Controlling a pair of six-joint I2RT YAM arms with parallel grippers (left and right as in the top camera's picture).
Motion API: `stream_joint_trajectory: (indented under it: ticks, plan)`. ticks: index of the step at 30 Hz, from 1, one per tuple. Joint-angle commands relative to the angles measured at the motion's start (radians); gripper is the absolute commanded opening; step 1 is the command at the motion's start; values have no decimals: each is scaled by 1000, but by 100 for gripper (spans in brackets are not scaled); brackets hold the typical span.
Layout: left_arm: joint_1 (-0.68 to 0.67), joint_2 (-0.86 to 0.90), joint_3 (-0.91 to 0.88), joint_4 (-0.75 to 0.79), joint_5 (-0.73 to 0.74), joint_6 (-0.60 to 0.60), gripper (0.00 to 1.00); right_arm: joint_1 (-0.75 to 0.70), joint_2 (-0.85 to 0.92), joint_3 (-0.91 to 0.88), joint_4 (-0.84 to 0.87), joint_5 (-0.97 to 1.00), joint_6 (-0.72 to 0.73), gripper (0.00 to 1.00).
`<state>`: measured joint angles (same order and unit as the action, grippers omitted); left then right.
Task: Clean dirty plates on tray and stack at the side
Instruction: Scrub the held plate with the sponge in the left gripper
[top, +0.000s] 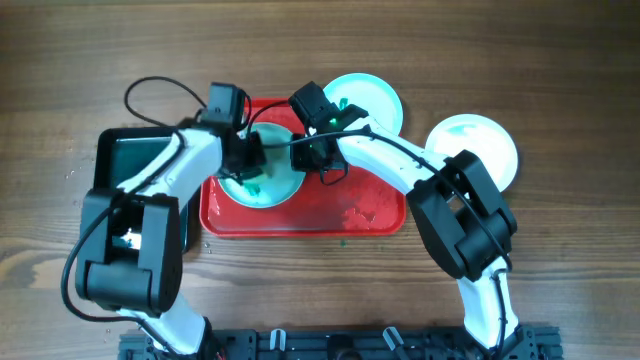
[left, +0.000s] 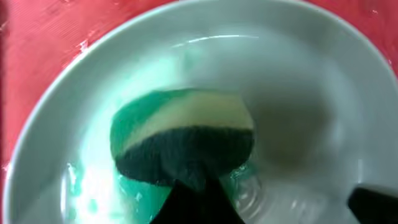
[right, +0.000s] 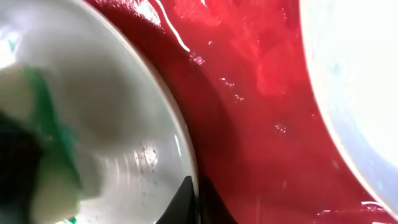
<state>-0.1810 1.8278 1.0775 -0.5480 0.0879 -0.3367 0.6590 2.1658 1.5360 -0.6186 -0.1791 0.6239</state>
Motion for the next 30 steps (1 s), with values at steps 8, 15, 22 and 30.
stream_joint_trajectory:
  ticks: [8, 15, 22, 30]
  plan:
    - [-11, -6, -90, 10, 328, 462, 4, -6, -2, -11, 8, 24, -23, 4]
    - [-11, -6, -90, 32, -397, -2, 4, -6, -2, -11, 7, 23, -40, 4]
    - [-19, -6, -90, 5, -109, 25, 4, -6, -2, -11, 5, 23, -48, 4]
    - [-19, -6, -90, 180, 172, 148, 4, -6, -2, -11, 7, 23, -48, 4]
